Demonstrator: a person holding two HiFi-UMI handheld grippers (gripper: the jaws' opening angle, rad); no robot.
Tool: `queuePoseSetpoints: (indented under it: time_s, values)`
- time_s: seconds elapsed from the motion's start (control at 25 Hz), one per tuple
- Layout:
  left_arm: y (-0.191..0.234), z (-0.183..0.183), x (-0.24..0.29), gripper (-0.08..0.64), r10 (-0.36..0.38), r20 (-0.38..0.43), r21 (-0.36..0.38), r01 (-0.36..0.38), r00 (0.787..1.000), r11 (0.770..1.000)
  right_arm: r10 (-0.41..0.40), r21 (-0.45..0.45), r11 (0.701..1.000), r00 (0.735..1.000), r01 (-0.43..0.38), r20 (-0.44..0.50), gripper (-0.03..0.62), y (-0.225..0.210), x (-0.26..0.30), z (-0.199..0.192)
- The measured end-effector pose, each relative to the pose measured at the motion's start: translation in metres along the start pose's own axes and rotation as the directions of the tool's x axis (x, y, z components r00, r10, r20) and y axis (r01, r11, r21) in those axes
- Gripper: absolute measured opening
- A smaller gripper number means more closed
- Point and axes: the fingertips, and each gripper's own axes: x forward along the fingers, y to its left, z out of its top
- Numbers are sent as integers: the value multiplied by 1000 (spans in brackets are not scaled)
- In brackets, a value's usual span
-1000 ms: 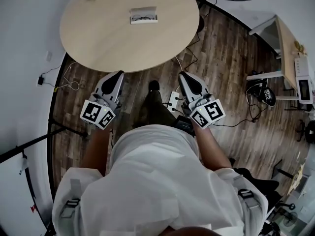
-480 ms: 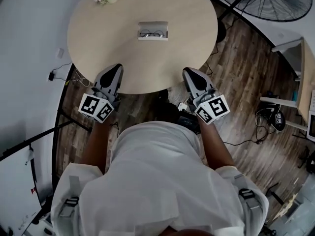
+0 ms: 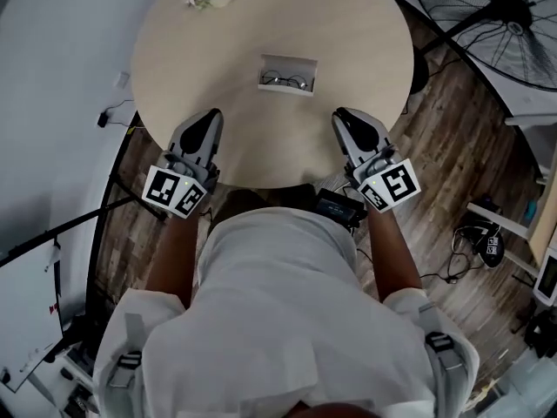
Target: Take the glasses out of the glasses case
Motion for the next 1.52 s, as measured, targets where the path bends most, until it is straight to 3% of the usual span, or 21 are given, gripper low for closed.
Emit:
queuePoseSetpoints:
  time_s: [0.12,0.24,0.48,0.6,0.8,1.0,1.16,1.36,1.52]
  values:
    - [13,-11,12,14,6,-17,7,-6,1000,1000,32,-18,999,999,-33,-30,40,-15,26,-3]
    - [26,-19,25,14,16,-6,31,-16,1000,999,64,-19,998,995,-66,-71,104,-24,55,-12]
    - [60,-40,41,14,20,18,-2,-20,1000,1000,109,-148,978,961,-150,-252,112,-24,112,-47]
    - [75,-69,53,12,-2,-11,-39,2,1000,999,92,-142,976,901,-167,-425,115,-27,130,-77]
    - [102,-112,68,14,-22,-33,-93,19,999,996,126,-143,957,805,-252,-580,115,-32,164,-134]
    - [106,-139,76,14,-59,-59,-129,51,996,990,128,-125,940,667,-318,-734,115,-40,180,-185]
    - [106,-170,77,14,-118,-146,-151,96,982,984,117,-108,933,572,-344,-812,115,-48,188,-217]
    - [112,-181,86,14,-131,-129,-177,107,983,978,112,-84,918,456,-388,-883,109,-53,188,-248]
    - [115,-187,90,12,-139,-121,-195,113,983,974,97,-84,900,384,-427,-918,100,-53,189,-262]
